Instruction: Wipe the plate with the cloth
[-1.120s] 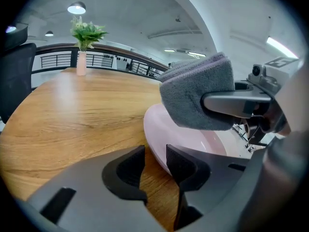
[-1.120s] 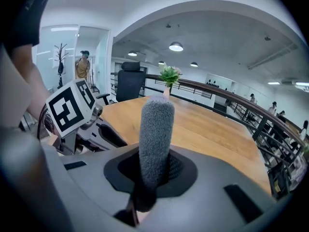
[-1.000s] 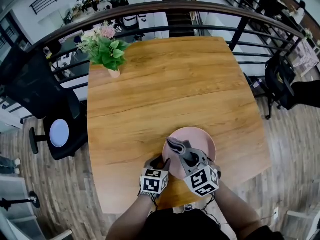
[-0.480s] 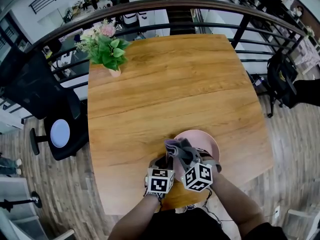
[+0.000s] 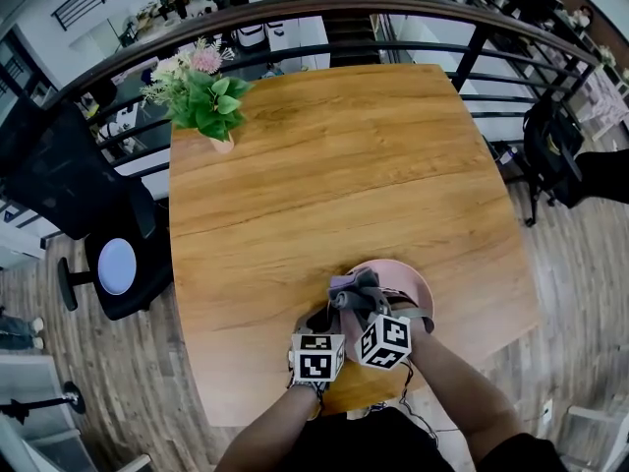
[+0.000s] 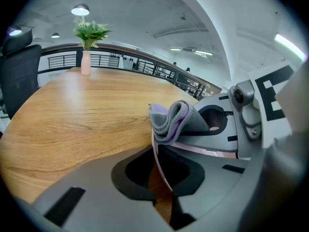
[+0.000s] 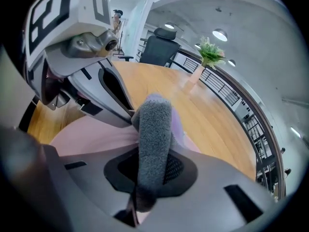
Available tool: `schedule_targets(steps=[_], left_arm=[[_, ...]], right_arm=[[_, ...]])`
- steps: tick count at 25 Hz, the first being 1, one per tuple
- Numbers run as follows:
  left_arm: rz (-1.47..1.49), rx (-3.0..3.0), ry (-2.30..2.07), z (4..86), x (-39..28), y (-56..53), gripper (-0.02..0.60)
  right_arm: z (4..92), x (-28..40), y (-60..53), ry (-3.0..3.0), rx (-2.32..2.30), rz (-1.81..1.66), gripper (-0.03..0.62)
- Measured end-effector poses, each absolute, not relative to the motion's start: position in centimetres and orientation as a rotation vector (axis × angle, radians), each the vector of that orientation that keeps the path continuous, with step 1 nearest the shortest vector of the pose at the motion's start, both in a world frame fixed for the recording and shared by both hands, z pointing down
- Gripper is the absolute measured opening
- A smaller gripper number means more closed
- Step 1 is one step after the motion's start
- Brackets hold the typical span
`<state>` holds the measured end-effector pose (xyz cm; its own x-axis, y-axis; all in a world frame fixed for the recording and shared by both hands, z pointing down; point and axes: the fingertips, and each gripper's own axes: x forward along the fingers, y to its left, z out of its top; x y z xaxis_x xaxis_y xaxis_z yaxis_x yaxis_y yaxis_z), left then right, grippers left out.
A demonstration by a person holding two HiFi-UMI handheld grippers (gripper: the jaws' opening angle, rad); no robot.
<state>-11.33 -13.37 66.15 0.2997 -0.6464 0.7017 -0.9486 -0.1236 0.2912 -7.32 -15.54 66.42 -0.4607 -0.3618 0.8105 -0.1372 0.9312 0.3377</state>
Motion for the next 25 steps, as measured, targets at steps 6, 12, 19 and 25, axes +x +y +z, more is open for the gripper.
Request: schedule_targets(steps=[6,12,19,25], left_arm=[[0.492,1.845,-1.420,66.1,-11.5,-13.4,0.044],[0.475,1.842,-1.419,66.1,-11.4,-13.4,0.041],[0.471,1.836,-1.420,65.9,-11.4,-13.3,0.040],[0.450,1.823,-1.428,66.0,-11.4,-13.3,0.037]], right_arm=[[66.7,-7.1,-16.6,-2.039,0.372,-0.240,0.052],[66.7,-6.1,-17.9,-2.026,0.411,-0.208,0.052],[66.8,-3.5,-19.7,-1.972,0.491,-0.152,0.052],[67.0,0.4,-20.7,-1.916,0.540,-0.077,0.052]])
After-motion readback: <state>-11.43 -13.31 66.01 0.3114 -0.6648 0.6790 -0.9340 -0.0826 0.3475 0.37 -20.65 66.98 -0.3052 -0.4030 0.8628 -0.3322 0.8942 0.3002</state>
